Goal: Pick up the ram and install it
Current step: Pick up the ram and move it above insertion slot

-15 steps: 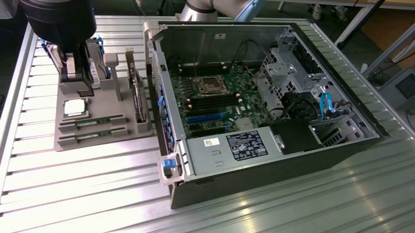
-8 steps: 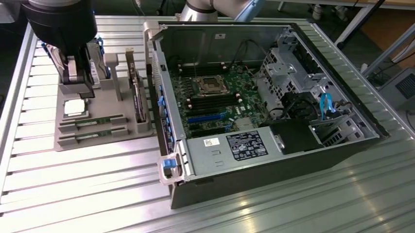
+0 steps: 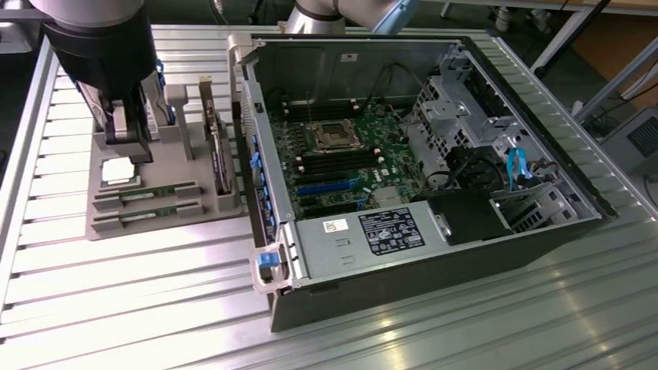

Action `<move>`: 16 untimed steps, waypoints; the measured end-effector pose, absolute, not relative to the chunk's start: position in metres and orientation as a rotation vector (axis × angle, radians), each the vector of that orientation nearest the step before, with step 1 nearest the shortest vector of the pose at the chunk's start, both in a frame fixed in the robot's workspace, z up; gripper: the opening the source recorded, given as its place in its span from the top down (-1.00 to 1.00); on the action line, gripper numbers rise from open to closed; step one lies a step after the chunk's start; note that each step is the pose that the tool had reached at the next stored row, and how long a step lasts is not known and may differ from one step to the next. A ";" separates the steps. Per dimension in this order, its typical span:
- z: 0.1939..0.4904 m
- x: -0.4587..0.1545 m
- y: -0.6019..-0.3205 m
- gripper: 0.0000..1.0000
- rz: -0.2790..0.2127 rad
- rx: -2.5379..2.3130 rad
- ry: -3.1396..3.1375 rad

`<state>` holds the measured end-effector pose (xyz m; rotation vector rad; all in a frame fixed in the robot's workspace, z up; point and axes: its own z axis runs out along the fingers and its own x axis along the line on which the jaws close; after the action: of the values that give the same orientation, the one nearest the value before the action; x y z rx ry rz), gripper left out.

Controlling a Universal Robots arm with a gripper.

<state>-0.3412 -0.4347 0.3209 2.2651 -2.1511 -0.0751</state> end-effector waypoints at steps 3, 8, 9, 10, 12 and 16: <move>0.318 -0.342 -0.435 0.29 -0.075 2.266 -2.150; 0.312 -0.343 -0.437 0.29 -0.075 2.269 -2.147; 0.311 -0.343 -0.437 0.29 -0.075 2.269 -2.146; 0.310 -0.343 -0.437 0.29 -0.075 2.270 -2.146; 0.308 -0.343 -0.437 0.29 -0.075 2.271 -2.145; 0.304 -0.343 -0.438 0.29 -0.075 2.273 -2.142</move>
<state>-0.3435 -0.4381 0.3041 2.2731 -2.1424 -0.0750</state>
